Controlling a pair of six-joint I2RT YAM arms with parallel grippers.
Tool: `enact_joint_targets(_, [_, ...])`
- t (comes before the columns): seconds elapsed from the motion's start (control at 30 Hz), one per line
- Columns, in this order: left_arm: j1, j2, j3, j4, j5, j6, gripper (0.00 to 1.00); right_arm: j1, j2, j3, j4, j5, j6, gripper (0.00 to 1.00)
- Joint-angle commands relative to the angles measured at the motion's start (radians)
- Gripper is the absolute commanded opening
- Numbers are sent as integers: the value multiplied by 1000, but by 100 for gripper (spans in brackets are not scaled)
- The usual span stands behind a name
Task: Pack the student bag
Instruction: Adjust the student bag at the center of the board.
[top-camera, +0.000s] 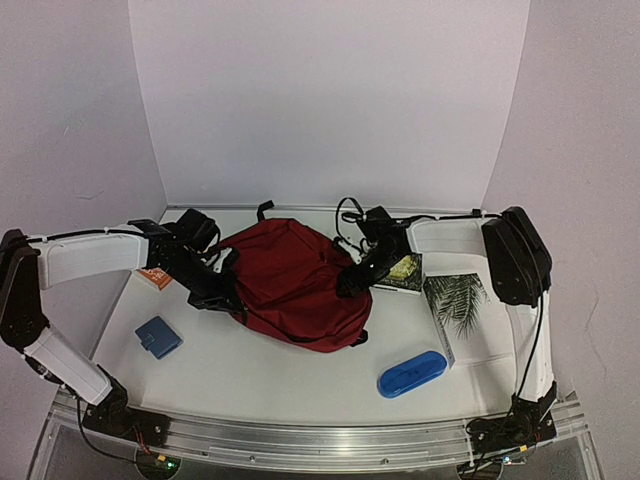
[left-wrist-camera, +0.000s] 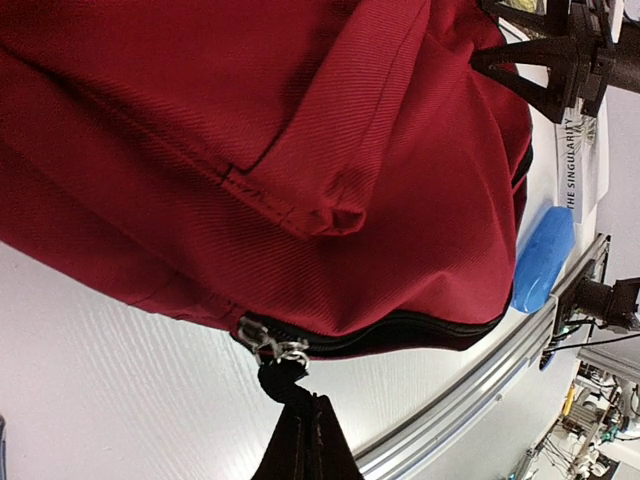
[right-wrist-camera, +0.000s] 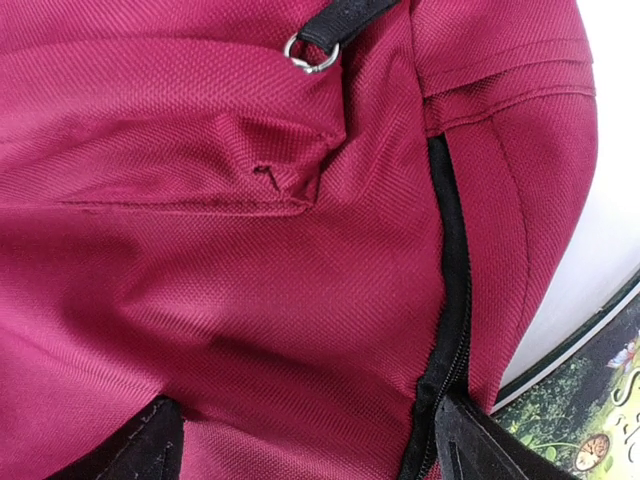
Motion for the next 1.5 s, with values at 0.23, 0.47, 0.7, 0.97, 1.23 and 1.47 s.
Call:
enact_joint_targets(0.23, [2,33,47,105,129,-32,0,12,-282,-61,-54,-128,12,90])
enact_joint_targets(0.47, [-14,79,74,144,179,-49,0,112,-362,-204,-46,-229,8,88])
enact_joint_targets(0.7, [-14,74,85,138,176,-61,0,218,-313,-248,-38,-167,-33,96])
enact_joint_targets(0.97, [-14,32,26,135,137,-83,0,307,-234,-274,-15,-31,-93,77])
enact_joint_targets(1.23, [-4,11,9,77,66,-83,0,302,-203,-278,-2,200,-125,10])
enact_joint_targets(1.47, [14,-7,-37,20,-7,-88,0,253,-227,-284,3,272,-196,0])
